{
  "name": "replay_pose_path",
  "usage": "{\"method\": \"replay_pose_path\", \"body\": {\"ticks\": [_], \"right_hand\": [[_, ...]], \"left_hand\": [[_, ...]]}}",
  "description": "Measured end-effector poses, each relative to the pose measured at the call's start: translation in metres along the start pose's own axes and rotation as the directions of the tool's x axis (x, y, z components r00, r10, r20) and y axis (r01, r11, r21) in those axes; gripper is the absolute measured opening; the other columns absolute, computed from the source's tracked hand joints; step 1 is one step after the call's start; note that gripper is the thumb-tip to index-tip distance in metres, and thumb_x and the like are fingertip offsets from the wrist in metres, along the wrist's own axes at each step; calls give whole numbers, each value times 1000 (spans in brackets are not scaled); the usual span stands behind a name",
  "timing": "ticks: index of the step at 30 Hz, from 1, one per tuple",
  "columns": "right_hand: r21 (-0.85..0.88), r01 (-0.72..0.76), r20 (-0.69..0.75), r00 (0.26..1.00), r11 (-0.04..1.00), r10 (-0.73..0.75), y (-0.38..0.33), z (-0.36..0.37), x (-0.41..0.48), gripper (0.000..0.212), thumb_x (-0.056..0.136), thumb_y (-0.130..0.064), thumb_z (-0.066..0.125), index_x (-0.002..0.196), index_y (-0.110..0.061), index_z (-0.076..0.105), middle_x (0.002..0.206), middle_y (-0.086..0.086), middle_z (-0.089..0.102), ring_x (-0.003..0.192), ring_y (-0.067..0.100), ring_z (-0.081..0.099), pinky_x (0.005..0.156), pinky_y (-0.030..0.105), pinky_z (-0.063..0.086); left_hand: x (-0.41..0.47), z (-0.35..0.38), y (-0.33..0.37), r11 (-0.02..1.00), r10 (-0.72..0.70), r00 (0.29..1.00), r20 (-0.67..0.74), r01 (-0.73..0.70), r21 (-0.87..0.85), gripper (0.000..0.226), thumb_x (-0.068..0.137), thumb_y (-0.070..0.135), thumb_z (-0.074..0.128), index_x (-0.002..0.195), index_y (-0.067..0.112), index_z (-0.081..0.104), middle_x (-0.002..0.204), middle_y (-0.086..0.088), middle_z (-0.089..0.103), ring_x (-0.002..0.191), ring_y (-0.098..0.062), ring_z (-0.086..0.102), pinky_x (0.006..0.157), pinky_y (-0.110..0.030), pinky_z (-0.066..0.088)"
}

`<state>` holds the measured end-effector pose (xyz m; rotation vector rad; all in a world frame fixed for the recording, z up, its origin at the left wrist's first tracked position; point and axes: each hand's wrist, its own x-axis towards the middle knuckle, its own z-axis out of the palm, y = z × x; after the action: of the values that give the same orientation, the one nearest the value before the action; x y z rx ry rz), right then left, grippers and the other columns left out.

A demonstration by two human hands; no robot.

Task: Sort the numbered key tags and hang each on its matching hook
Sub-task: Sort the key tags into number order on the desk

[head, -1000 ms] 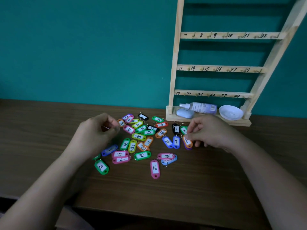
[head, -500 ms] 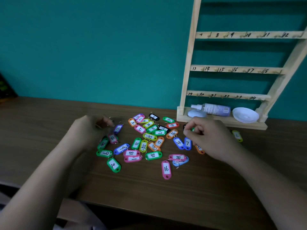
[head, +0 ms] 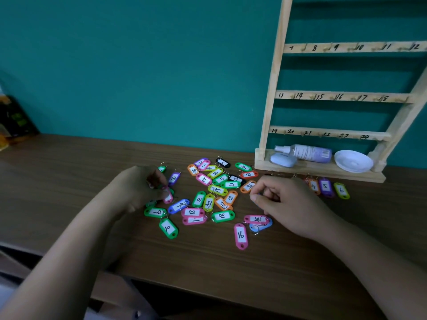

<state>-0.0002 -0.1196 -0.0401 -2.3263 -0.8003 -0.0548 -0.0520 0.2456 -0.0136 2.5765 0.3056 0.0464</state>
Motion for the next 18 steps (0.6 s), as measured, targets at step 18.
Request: {"method": "replay_pose_path", "body": {"ticks": [18], "right_hand": [[16, -17, 3, 1000, 1000, 17, -4, -2, 0, 11, 102, -35, 69, 93, -41, 70, 74, -8, 72, 70, 7, 69, 74, 46, 59]], "left_hand": [[7, 14, 13, 997, 75, 968, -238, -65, 46, 8, 93, 36, 75, 88, 36, 69, 99, 11, 68, 95, -14, 62, 76, -30, 41]]}}
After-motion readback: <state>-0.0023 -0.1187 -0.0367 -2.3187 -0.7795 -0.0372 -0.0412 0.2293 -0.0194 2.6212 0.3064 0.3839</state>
